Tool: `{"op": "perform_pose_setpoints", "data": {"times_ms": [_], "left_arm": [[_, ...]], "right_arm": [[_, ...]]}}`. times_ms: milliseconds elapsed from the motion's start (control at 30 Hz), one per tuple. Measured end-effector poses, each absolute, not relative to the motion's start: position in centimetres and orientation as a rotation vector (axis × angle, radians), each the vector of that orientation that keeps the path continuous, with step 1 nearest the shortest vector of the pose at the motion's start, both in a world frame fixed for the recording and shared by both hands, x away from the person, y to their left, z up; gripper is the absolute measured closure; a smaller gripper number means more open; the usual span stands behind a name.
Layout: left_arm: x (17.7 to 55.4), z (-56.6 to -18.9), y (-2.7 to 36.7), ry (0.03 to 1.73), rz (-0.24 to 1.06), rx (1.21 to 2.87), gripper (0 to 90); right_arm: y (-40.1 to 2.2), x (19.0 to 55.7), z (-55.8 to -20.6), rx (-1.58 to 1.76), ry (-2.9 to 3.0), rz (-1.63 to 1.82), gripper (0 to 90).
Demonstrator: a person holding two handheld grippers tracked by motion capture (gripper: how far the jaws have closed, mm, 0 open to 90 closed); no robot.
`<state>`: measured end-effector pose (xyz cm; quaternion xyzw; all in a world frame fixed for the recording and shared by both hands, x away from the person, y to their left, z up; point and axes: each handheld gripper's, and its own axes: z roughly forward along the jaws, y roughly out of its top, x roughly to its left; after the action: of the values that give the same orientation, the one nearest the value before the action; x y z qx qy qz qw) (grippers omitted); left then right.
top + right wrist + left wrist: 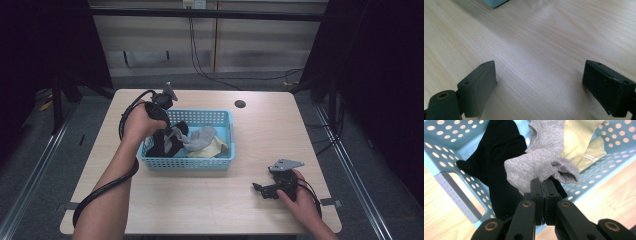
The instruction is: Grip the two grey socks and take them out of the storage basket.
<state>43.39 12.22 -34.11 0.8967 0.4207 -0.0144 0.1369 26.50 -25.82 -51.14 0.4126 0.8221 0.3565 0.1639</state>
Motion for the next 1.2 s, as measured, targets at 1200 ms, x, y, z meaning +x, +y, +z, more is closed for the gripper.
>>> {"op": "perform_pose_setpoints", "data": {"times_ms": [1200], "left_arm": [[42.3, -28.9, 20.0, 1.378, 0.012, 2.525, 88.4]], "right_arm": [[-25.8, 26.5, -51.1, 1.176, 2.344, 1.016, 11.3]]}}
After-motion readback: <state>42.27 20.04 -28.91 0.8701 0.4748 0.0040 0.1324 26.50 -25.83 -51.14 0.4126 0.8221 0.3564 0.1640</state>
